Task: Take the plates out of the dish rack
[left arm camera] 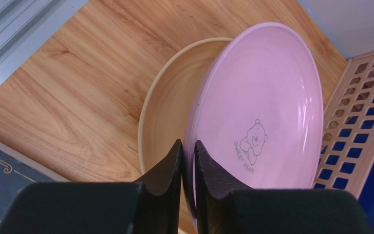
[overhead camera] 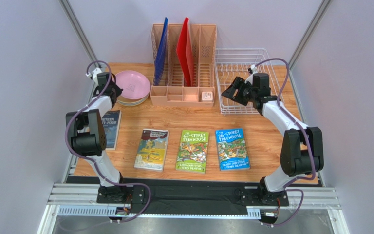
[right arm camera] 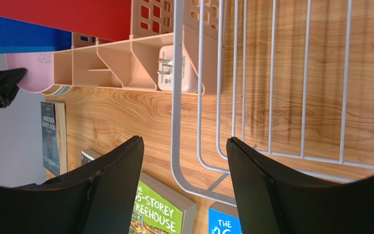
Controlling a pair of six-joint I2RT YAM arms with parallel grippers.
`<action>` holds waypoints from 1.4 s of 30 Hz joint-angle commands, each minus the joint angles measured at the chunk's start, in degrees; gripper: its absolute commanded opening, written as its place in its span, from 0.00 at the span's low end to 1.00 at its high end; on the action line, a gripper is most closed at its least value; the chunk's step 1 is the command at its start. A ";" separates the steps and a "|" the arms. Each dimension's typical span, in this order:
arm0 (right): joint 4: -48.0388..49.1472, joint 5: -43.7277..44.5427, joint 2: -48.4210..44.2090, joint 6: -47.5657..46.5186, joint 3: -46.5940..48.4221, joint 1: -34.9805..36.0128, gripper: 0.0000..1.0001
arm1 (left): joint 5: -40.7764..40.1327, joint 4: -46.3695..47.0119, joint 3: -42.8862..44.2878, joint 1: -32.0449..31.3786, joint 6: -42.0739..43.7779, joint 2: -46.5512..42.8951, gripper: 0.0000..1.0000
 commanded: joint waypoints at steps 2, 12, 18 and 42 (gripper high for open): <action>0.19 -2.36 -4.27 -3.28 3.64 -0.24 0.69 | -0.15 3.94 -0.86 0.69 -1.16 1.87 0.25; -2.89 -1.41 -7.96 -5.74 4.26 -0.15 0.70 | 0.64 2.01 -2.18 0.95 -1.07 -1.02 0.84; -5.79 0.96 -12.26 -7.58 3.64 -0.15 0.71 | 3.62 -0.54 -3.24 0.95 0.24 -7.26 0.90; -17.04 30.22 -33.62 -18.05 -0.31 3.62 0.75 | 17.01 -15.39 -11.14 -21.71 19.57 -54.28 1.00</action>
